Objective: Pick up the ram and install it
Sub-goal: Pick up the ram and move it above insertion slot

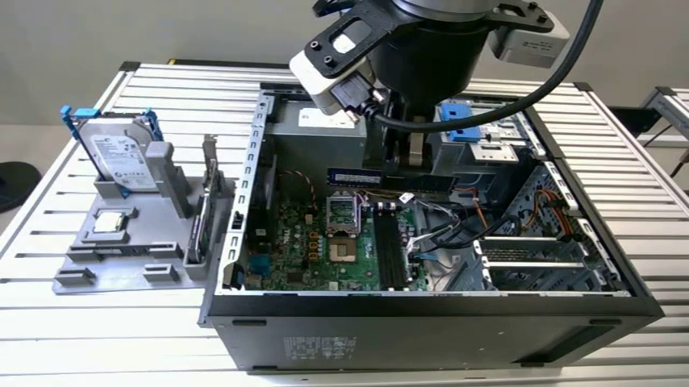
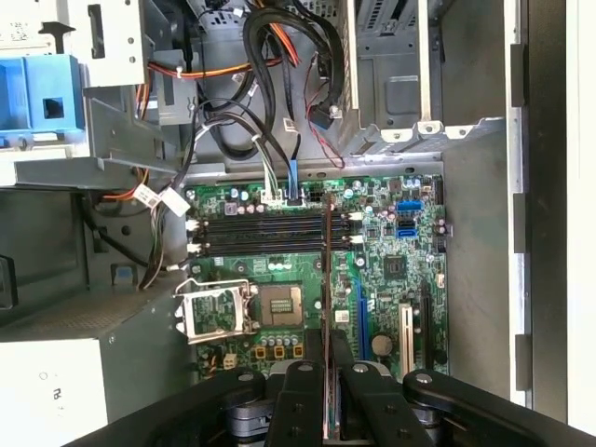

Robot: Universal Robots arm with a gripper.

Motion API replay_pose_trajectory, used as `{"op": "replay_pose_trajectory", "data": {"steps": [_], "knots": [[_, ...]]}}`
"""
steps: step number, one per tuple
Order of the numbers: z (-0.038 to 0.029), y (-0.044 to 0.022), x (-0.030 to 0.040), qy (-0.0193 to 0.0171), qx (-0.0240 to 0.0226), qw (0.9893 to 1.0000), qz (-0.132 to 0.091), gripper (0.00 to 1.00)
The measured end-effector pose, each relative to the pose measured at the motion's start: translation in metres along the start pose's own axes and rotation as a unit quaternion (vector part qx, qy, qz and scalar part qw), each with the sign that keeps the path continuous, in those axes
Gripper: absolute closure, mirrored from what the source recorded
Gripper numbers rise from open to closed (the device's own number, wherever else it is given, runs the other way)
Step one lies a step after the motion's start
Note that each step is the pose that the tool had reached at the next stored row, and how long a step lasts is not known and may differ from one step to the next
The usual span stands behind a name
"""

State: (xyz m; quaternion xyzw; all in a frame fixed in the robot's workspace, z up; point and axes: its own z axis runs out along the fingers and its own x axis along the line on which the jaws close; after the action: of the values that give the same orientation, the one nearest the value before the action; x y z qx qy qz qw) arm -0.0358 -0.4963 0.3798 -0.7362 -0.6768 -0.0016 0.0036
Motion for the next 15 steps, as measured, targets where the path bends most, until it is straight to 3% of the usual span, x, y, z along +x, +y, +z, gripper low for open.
{"op": "replay_pose_trajectory", "data": {"steps": [15], "knots": [[0.0003,-0.003,0.0275,0.0,0.0,1.0,0.003,1.0]]}}
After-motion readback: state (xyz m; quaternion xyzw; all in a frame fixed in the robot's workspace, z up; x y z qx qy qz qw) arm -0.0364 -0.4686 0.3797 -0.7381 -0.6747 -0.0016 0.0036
